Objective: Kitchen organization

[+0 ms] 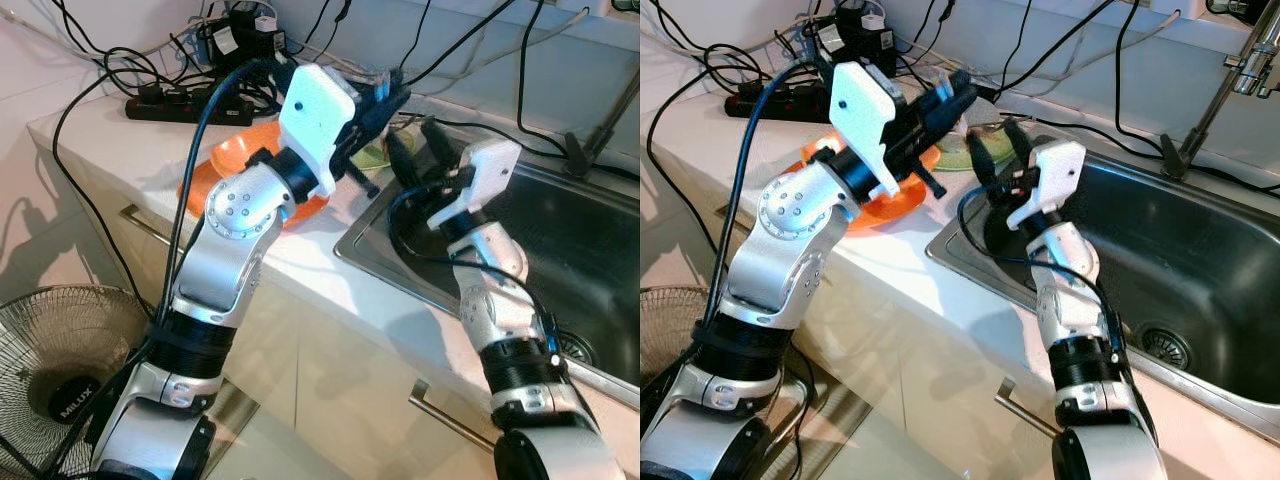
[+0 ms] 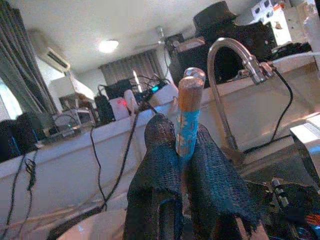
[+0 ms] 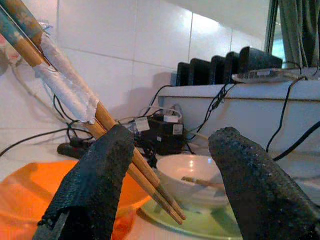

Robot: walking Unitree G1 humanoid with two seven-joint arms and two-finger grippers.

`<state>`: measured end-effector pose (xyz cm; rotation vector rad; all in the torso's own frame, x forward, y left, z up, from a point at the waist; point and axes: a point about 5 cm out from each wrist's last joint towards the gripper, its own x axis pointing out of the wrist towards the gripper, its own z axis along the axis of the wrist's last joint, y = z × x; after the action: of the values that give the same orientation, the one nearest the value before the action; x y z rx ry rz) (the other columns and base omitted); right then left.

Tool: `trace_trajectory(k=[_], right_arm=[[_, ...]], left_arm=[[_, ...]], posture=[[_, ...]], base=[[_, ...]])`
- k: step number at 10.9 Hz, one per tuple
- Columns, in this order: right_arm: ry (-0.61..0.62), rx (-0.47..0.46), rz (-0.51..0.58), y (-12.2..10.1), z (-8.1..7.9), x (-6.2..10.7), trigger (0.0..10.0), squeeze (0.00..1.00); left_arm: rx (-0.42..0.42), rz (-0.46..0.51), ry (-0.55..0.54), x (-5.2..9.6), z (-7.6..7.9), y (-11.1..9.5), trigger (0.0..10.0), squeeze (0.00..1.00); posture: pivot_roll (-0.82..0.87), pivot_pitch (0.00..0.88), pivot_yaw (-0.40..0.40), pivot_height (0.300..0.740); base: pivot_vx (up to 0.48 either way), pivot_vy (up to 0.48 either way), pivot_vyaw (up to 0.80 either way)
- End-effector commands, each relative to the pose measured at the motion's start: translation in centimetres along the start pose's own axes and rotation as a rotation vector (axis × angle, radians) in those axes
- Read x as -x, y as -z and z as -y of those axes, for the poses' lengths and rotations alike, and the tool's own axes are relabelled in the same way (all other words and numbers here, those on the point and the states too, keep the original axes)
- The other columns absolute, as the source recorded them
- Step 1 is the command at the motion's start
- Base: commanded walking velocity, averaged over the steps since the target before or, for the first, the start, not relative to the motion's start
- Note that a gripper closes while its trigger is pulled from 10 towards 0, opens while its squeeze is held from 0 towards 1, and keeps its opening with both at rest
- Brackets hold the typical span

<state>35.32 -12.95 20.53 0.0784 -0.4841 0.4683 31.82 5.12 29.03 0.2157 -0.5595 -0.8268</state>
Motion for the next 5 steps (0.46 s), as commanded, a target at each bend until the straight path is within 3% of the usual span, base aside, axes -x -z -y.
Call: trace_trajectory(k=[1, 5], right_arm=[[-0.032, -0.009, 0.025, -0.64, -0.47, -0.40, 10.0, 0.00], [-0.053, -0.025, 0.021, -0.56, -0.74, -0.38, 10.0, 0.00]], left_arm=[[0.037, 0.014, 0.092, -0.39, 1.57, -0.26, 10.0, 0.00], [0.051, 0.009, 0.106, -0.38, 1.95, -0.09, 10.0, 0.00]], posture=[[0.20, 0.009, -0.016, 0.740], [0.20, 0.009, -0.018, 0.740]], base=[[0.000, 0.000, 0.00], [0.000, 0.000, 0.00]])
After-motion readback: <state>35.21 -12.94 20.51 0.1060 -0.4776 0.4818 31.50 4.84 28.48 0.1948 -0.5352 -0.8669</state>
